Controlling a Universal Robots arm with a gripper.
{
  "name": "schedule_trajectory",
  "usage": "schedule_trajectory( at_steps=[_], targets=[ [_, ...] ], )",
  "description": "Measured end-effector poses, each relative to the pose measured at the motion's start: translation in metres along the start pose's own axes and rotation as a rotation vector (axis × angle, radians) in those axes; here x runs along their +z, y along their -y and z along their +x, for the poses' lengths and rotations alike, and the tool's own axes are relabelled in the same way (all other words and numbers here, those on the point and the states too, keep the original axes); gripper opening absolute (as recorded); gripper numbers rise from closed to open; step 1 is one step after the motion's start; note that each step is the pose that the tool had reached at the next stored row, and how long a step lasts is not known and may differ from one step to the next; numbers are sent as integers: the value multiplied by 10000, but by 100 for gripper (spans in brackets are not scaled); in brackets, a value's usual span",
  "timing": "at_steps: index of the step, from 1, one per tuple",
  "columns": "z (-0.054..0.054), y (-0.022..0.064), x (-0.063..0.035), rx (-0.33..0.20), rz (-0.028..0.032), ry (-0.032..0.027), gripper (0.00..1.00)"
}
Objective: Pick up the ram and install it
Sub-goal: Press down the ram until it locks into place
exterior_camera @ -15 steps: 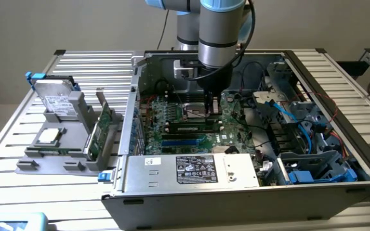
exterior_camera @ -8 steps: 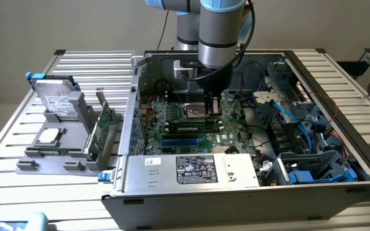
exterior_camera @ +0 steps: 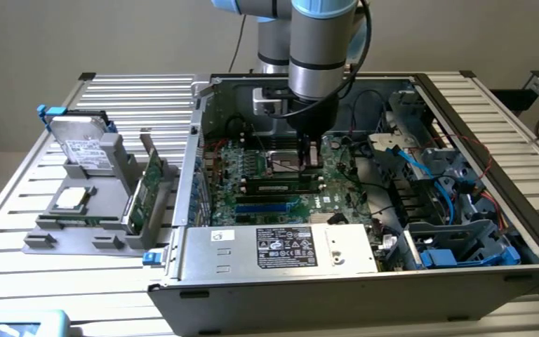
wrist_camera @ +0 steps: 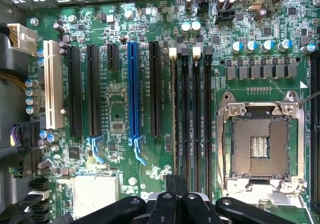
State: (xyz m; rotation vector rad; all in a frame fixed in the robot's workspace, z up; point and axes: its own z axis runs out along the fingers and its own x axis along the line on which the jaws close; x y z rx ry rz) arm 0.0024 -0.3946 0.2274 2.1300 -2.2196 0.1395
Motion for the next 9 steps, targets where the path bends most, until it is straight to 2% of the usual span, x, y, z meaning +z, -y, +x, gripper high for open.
schedule_trajectory(
  at_steps=[3,9],
  targets=[
    [5,-35,-22,4,-1,-10,11],
    [11,-162,-28,35,-1,-16,11]
  ],
)
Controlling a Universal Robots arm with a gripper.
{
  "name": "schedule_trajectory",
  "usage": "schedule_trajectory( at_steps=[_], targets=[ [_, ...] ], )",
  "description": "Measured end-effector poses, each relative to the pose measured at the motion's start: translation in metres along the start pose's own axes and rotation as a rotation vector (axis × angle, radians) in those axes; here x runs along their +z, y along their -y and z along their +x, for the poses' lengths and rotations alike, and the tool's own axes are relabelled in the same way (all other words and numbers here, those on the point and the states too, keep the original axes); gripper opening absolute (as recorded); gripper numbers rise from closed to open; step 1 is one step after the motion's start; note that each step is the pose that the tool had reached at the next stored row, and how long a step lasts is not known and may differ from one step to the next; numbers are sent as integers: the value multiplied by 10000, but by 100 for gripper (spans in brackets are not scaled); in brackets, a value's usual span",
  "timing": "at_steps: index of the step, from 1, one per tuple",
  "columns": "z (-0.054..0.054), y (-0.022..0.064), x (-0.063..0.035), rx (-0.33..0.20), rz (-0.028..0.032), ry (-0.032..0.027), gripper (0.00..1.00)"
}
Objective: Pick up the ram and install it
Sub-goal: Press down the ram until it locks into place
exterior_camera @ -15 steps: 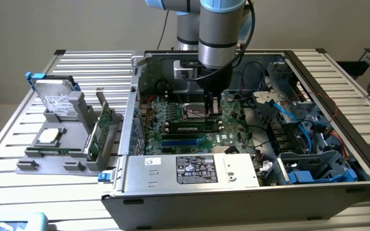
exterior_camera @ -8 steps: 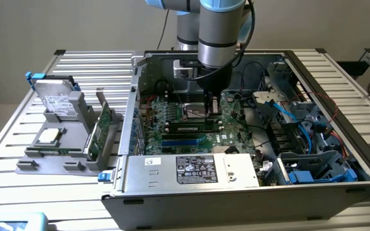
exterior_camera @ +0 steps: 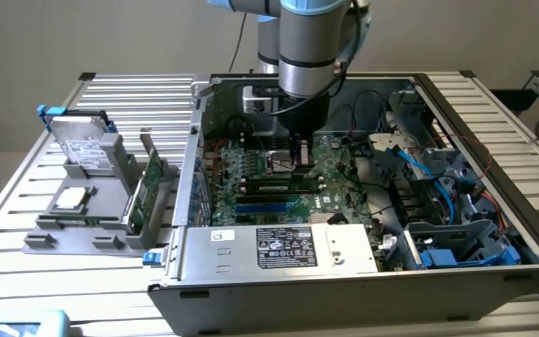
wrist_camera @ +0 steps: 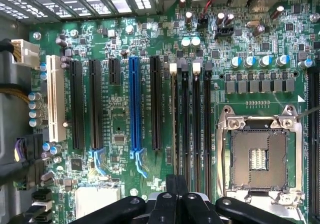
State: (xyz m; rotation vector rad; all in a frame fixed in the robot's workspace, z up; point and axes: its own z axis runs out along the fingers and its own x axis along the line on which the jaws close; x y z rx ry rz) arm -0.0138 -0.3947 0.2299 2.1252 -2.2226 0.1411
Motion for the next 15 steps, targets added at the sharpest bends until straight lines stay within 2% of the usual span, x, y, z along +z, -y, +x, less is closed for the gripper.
schedule_trajectory(
  at_steps=[9,15],
  targets=[
    [15,-325,-5,1,1,3,11],
    [17,-424,-7,1,-6,17,11]
  ],
)
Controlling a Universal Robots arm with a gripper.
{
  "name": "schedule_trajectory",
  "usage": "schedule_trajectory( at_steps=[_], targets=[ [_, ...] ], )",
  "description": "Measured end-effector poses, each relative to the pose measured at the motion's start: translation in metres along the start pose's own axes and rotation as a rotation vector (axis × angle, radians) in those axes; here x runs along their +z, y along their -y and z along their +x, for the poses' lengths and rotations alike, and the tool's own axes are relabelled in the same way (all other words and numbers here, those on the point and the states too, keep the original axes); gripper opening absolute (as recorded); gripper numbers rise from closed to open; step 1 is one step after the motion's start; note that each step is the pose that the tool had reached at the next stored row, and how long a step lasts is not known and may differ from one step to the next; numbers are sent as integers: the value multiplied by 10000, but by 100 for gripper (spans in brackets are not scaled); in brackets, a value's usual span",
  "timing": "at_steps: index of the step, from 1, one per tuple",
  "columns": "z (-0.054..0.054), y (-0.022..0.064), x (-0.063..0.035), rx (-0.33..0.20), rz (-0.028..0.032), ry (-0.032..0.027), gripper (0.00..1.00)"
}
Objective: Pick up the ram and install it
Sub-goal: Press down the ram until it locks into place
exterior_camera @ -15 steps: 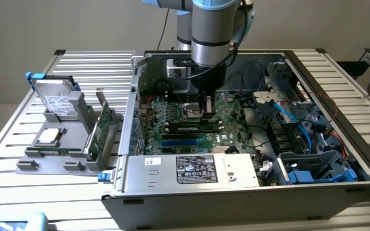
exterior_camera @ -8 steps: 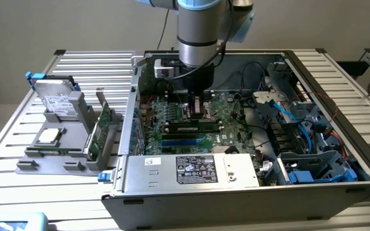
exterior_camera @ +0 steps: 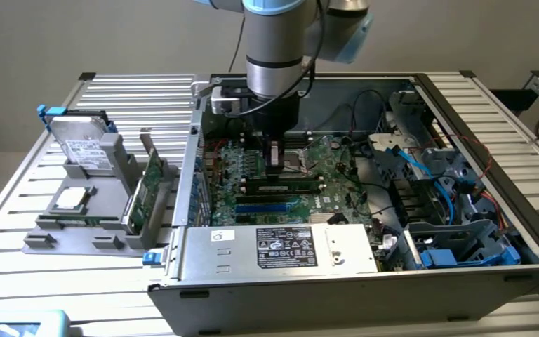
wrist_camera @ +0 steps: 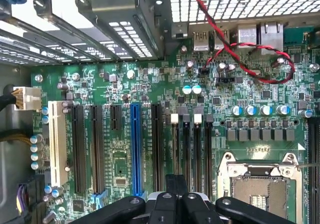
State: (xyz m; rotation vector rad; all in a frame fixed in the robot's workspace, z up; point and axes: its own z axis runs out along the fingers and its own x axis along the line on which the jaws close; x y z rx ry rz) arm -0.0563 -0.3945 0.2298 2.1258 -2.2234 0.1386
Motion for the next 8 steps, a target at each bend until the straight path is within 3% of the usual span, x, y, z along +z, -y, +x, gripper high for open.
schedule_trajectory(
  at_steps=[8],
  targets=[
    [0,-129,-3,1,-1,28,11]
  ],
)
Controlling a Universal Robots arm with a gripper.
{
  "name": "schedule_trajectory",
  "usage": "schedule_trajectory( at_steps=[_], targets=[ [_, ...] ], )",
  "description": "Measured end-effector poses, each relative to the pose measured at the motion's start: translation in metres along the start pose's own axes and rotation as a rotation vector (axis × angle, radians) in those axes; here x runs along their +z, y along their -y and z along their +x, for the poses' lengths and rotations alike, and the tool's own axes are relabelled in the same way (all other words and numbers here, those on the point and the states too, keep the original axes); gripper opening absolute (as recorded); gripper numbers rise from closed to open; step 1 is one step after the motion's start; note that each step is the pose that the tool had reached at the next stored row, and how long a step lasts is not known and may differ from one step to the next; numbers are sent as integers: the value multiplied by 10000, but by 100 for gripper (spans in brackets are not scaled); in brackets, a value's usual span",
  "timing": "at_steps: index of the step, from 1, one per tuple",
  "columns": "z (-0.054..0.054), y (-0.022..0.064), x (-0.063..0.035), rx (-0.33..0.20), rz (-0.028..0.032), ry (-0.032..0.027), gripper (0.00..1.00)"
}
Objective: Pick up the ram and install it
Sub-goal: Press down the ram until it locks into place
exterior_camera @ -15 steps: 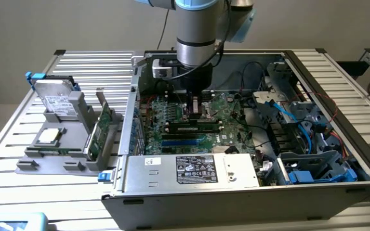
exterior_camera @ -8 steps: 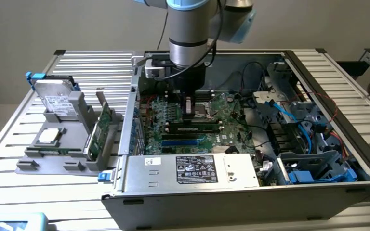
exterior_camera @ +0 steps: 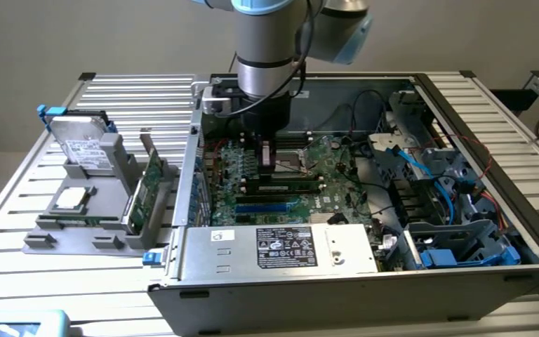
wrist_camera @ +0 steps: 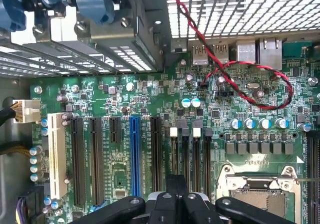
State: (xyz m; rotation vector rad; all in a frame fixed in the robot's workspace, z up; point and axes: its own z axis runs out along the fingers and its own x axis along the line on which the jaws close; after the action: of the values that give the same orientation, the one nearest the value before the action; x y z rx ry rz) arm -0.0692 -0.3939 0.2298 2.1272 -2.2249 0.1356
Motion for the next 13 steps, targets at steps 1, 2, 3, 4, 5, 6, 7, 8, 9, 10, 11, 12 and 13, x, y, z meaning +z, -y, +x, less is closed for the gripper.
schedule_trajectory(
  at_steps=[1,2,3,4,5,6,7,8,9,10,11,12,13],
  targets=[
    [1,-14,0,0,0,5,11],
    [1,-29,-1,0,-1,13,11],
    [2,-39,-1,0,-2,22,11],
    [2,-47,-1,1,-3,32,11],
    [1,-52,-1,1,-2,40,11],
    [1,-58,-1,1,-2,49,11],
    [1,-64,-1,1,-3,60,11],
    [2,-72,-1,1,-3,75,11],
    [2,-80,0,2,-4,91,11],
    [2,-86,1,2,-5,104,11],
    [1,-89,3,2,-4,116,11],
    [1,-90,9,2,-5,128,11],
    [1,-90,17,2,-8,135,11]
  ],
)
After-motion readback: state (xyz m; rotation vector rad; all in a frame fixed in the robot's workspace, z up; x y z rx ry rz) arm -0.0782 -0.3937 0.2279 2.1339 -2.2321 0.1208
